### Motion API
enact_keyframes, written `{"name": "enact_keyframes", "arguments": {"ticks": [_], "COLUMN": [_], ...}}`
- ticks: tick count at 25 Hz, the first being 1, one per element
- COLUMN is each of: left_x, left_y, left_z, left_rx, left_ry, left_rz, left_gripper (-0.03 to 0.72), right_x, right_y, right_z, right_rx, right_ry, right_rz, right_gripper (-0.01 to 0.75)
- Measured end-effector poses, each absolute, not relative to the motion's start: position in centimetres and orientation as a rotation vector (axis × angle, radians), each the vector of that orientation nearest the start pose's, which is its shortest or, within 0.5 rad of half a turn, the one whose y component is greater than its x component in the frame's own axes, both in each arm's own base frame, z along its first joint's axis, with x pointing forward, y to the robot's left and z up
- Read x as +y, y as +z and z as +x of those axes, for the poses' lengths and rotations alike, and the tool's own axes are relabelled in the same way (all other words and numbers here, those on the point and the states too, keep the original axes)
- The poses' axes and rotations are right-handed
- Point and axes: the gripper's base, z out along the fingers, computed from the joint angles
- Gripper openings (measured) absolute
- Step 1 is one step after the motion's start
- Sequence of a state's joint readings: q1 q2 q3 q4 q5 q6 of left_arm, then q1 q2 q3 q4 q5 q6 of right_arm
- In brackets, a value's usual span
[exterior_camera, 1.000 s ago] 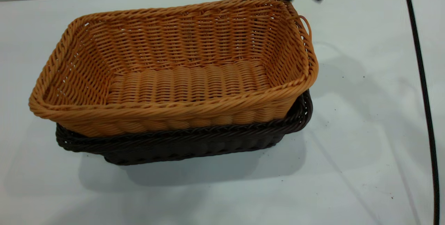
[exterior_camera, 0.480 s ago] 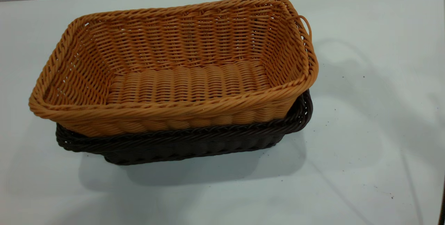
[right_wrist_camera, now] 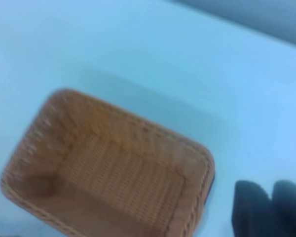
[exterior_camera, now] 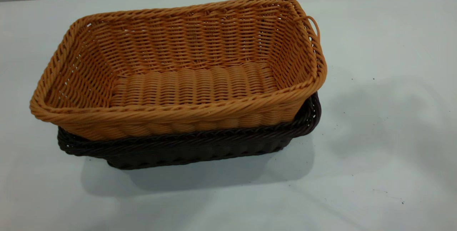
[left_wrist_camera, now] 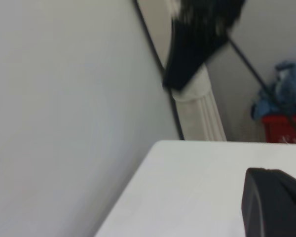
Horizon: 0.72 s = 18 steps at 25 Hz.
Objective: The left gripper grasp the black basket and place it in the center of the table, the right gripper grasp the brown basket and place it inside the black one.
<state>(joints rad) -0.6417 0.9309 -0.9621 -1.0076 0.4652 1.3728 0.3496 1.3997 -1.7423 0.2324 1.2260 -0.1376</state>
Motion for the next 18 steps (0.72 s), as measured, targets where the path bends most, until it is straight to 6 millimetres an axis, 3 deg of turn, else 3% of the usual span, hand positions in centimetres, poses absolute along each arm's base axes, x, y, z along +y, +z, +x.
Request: {"name": "enact_keyframes", "arguments": {"ticks": [3,8,18], "left_x": [-13.2,-10.8,-5.0], "left_y": [41.3,41.0,40.8], "left_z": [12.0,9.5,4.0], "left_rx": [1.362,1.486,1.613], "left_ry": [-0.491,-0.429,-0.290], "left_rz": [1.143,1.177,1.130], "left_gripper": [0.001,0.000,-0.001], "right_x": [9.9,7.9,4.0], "right_y": [49.5,52.7,55.5], "right_z": [21.4,15.8,5.8], "right_rx": [2.202,2.048,1.818], "right_ry": [0.413,0.417,0.425], "right_rz": [-0.550,-0.535,-0.450], "right_gripper": [0.018,0.003,0.003]}}
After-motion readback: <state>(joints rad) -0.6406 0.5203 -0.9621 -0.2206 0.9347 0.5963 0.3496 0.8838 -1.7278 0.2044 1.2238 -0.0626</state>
